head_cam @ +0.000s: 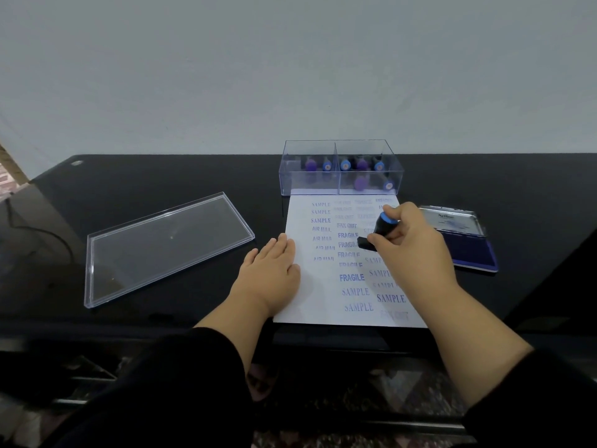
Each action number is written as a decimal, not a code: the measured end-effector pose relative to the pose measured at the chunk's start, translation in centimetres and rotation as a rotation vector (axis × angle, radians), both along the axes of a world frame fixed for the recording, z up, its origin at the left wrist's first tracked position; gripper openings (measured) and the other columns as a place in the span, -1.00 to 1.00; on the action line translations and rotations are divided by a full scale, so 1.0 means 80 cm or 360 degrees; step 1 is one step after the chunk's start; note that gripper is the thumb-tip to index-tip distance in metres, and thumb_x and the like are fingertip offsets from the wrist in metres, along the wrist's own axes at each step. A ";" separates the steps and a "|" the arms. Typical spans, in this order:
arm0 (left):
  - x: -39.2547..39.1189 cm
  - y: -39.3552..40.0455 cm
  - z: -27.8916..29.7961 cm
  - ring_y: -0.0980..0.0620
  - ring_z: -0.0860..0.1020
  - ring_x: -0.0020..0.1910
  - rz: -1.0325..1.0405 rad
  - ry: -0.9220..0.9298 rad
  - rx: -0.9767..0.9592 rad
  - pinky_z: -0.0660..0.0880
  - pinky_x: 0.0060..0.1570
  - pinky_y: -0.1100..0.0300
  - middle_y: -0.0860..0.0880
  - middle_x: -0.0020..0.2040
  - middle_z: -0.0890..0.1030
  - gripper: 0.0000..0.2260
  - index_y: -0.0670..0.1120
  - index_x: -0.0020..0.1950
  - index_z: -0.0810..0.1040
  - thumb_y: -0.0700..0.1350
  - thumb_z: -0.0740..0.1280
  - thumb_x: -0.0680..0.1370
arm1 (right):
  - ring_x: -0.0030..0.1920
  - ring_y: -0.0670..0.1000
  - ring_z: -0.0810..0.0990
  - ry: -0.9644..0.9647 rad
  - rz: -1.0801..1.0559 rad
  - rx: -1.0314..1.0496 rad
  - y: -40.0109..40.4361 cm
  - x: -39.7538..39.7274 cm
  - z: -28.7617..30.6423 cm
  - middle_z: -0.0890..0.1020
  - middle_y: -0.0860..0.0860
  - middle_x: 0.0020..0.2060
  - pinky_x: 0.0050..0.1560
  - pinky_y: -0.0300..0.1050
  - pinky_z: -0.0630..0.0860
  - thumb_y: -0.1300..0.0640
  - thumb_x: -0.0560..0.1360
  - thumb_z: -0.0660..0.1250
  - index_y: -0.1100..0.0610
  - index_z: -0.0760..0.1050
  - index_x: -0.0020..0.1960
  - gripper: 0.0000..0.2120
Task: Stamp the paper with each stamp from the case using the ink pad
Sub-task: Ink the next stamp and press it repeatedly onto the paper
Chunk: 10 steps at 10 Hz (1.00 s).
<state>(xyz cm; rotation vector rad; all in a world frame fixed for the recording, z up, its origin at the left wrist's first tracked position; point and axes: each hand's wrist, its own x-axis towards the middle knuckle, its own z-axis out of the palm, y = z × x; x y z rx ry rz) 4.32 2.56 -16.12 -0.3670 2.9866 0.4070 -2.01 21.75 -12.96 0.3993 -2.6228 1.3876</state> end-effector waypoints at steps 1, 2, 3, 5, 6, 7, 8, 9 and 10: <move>-0.001 0.000 -0.001 0.11 -0.13 0.53 0.0009 0.0001 0.0000 -0.20 0.48 0.12 0.05 0.57 -0.13 -0.53 -0.03 0.57 -0.10 -0.07 -0.10 0.66 | -0.16 0.00 0.56 -0.0001 -0.0007 -0.0001 0.002 0.000 0.000 0.56 -0.03 -0.24 -0.27 -0.21 0.43 0.14 0.50 0.37 -0.01 0.41 0.22 -0.68; -0.001 0.000 -0.001 0.11 -0.13 0.53 0.0013 0.0007 -0.0002 -0.20 0.48 0.12 0.05 0.57 -0.13 -0.53 -0.02 0.57 -0.09 -0.07 -0.10 0.66 | -0.16 0.00 0.56 -0.0004 -0.0012 -0.0004 0.003 0.000 0.000 0.56 -0.03 -0.24 -0.26 -0.20 0.44 0.13 0.50 0.37 -0.02 0.41 0.21 -0.68; -0.001 0.000 -0.001 0.11 -0.13 0.53 0.0010 0.0006 -0.0005 -0.20 0.47 0.12 0.05 0.57 -0.13 -0.53 -0.03 0.57 -0.09 -0.07 -0.10 0.66 | -0.16 0.00 0.57 -0.0006 -0.0014 -0.0008 0.003 -0.001 0.000 0.58 -0.01 -0.23 -0.27 -0.20 0.44 0.14 0.50 0.37 -0.02 0.41 0.21 -0.69; 0.000 0.001 0.000 0.11 -0.13 0.54 0.0004 0.0002 -0.0011 -0.20 0.47 0.11 0.05 0.57 -0.13 -0.53 -0.03 0.57 -0.09 -0.07 -0.10 0.66 | -0.16 0.00 0.58 -0.0015 -0.0020 0.0006 0.005 -0.002 0.001 0.59 -0.03 -0.21 -0.25 -0.17 0.47 0.13 0.50 0.36 -0.02 0.40 0.22 -0.68; -0.001 0.000 -0.001 0.11 -0.13 0.53 0.0006 0.0005 -0.0009 -0.21 0.47 0.12 0.05 0.57 -0.13 -0.53 -0.03 0.57 -0.10 -0.07 -0.10 0.66 | -0.16 0.00 0.58 -0.0013 -0.0024 0.0007 0.006 -0.002 0.002 0.58 -0.02 -0.21 -0.25 -0.16 0.46 0.13 0.51 0.36 -0.02 0.39 0.23 -0.68; -0.002 0.000 -0.001 0.11 -0.13 0.53 0.0004 0.0008 -0.0010 -0.20 0.47 0.12 0.05 0.57 -0.13 -0.53 -0.03 0.57 -0.09 -0.06 -0.10 0.66 | -0.15 0.00 0.57 -0.0007 -0.0031 0.0013 0.007 -0.003 0.002 0.58 -0.01 -0.20 -0.25 -0.18 0.45 0.13 0.51 0.35 -0.01 0.39 0.24 -0.67; -0.002 -0.001 -0.002 0.11 -0.13 0.54 0.0004 0.0005 -0.0015 -0.20 0.48 0.12 0.05 0.57 -0.13 -0.53 -0.02 0.57 -0.10 -0.06 -0.10 0.66 | -0.15 0.00 0.57 0.0013 -0.0064 0.0019 0.009 -0.004 0.004 0.58 -0.01 -0.20 -0.23 -0.13 0.47 0.13 0.51 0.35 -0.01 0.38 0.24 -0.67; -0.001 -0.001 -0.003 0.11 -0.13 0.53 0.0006 0.0005 -0.0024 -0.20 0.48 0.11 0.05 0.57 -0.14 -0.53 -0.02 0.57 -0.10 -0.06 -0.10 0.66 | -0.15 0.01 0.57 0.0032 -0.0116 0.0032 0.015 -0.008 0.007 0.58 -0.01 -0.19 -0.22 -0.09 0.48 0.14 0.52 0.34 0.00 0.38 0.24 -0.68; -0.002 0.000 -0.003 0.10 -0.13 0.54 0.0001 0.0016 -0.0044 -0.19 0.48 0.10 0.04 0.57 -0.13 -0.53 -0.03 0.57 -0.10 -0.06 -0.10 0.66 | -0.15 -0.04 0.55 0.0063 -0.0179 0.0018 0.027 -0.014 0.010 0.60 -0.06 -0.06 -0.27 -0.16 0.43 0.16 0.52 0.33 0.04 0.38 0.22 -0.70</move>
